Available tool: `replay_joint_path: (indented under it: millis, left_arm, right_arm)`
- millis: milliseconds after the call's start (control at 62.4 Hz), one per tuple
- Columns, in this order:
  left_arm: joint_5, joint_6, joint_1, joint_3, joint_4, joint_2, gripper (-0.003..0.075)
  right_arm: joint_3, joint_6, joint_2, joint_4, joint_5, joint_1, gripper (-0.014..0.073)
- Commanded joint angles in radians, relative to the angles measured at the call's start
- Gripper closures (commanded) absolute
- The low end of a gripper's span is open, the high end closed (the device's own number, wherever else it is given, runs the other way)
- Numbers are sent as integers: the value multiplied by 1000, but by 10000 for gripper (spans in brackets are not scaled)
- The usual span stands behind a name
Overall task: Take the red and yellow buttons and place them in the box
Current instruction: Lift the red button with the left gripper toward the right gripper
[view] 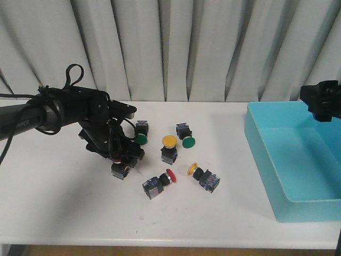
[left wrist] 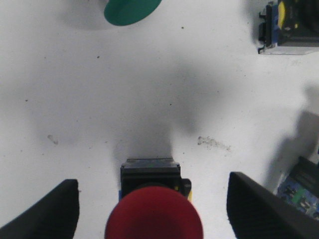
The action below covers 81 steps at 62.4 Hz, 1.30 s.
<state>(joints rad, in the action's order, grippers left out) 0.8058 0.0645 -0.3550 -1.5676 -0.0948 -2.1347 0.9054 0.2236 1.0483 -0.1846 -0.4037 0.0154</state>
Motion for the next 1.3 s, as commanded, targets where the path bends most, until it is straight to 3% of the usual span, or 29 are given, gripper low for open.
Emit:
replay_joint_path:
  millis: [0, 96, 417, 625, 786, 898, 1138, 1283]
  left_arm:
    - [-15, -6, -2, -31, -2, 56, 178]
    - [-14, -13, -2, -31, 21, 56, 255]
    - [-41, 3, -2, -35, 72, 79, 726]
    - [10, 22, -3, -126, 58, 166, 727]
    - [84, 25, -3, -204, -45, 252, 727]
    - [88, 51, -3, -211, -189, 312, 727]
    - [156, 255, -4, -212, -564, 345, 727]
    - [183, 355, -34, -212, -709, 345, 727]
  right_arm:
    - [35, 3, -13, -8, 66, -2, 1]
    - [35, 3, -13, -8, 65, -2, 1]
    - [35, 52, -11, 5, 50, 32, 1]
    - [35, 237, 44, 24, 55, 198, 1]
    - [35, 349, 119, 34, 97, 316, 1]
    - [35, 387, 162, 34, 127, 379, 1]
    - [35, 403, 226, 26, 177, 483, 1]
    - [35, 402, 239, 17, 208, 510, 1]
